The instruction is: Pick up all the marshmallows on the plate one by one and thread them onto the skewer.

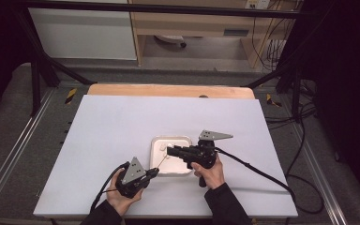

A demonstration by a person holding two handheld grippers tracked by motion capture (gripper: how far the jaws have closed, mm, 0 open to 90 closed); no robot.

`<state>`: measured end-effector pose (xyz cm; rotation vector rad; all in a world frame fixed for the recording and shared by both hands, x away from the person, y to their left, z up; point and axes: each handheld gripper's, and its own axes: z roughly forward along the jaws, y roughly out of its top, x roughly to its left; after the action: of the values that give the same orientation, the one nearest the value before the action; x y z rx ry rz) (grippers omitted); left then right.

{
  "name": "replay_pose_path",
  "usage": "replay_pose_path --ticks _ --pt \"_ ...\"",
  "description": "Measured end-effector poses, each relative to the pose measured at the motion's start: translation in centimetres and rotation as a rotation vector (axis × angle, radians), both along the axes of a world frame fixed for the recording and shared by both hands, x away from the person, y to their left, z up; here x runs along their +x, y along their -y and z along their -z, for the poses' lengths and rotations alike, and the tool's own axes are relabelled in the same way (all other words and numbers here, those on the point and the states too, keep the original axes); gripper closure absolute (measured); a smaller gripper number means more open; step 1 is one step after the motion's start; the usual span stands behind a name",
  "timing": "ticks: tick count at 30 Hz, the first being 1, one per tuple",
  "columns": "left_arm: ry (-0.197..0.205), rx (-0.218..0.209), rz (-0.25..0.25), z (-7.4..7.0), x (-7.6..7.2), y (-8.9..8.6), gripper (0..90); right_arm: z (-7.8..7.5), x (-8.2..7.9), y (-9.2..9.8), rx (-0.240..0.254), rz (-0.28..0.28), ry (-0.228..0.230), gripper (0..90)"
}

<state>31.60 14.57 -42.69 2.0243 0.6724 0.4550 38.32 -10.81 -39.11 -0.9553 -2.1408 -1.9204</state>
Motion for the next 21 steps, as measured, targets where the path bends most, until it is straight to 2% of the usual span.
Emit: replay_pose_path --ticks 2,3,4,5,6,7,9,11,13,14,15,19,21 --pt "0.010 -0.016 0.005 -0.2 0.0 -0.1 89.5 0.1 0.0 -0.1 -0.002 -0.005 -0.003 83.3" --pt "0.019 -0.071 0.010 -0.8 0.0 0.0 89.5 0.2 0.0 -0.2 -0.013 -0.023 -0.018 83.1" --pt "0.040 -0.054 0.007 -1.5 0.0 0.2 89.5 1.0 -0.1 -1.1 -0.067 -0.105 -0.057 82.8" --pt "0.080 0.020 -0.037 -1.8 0.0 0.6 89.5 1.7 -0.4 -2.0 -0.075 -0.134 -0.068 83.0" --pt "0.060 -0.020 -0.037 -1.5 0.1 0.2 89.5 2.2 -0.9 -3.2 -0.079 -0.092 -0.032 82.9" --pt "0.011 -0.078 -0.023 -1.3 0.3 -0.5 89.5 2.2 -0.9 -3.4 -0.073 -0.089 -0.025 82.6" --pt "0.026 -0.035 -0.029 -1.2 0.1 -0.6 89.4 2.7 -0.7 -3.6 -0.059 -0.103 -0.038 81.7" --pt "0.008 -0.054 -0.026 -1.2 0.3 -0.6 89.4 2.8 -0.7 -3.7 -0.052 -0.092 -0.037 80.8" --pt "0.012 -0.046 -0.025 -1.1 0.3 -0.5 89.4 2.6 -0.8 -3.5 -0.065 -0.076 -0.024 78.6" --pt "0.010 -0.043 -0.024 -1.0 0.3 -0.4 89.4 2.5 -0.8 -3.4 -0.080 -0.061 -0.015 70.9" --pt "0.003 -0.042 -0.025 -1.0 0.4 -0.5 89.4 2.5 -0.7 -3.4 -0.094 -0.049 -0.007 68.4" --pt "-0.036 -0.059 -0.039 -0.8 0.8 -1.1 89.4 1.9 -0.7 -2.7 -0.071 -0.010 0.020 58.7" --pt "-0.047 -0.060 -0.042 -0.7 1.0 -1.3 89.3 1.4 -0.6 -2.1 -0.079 0.024 0.035 52.1"
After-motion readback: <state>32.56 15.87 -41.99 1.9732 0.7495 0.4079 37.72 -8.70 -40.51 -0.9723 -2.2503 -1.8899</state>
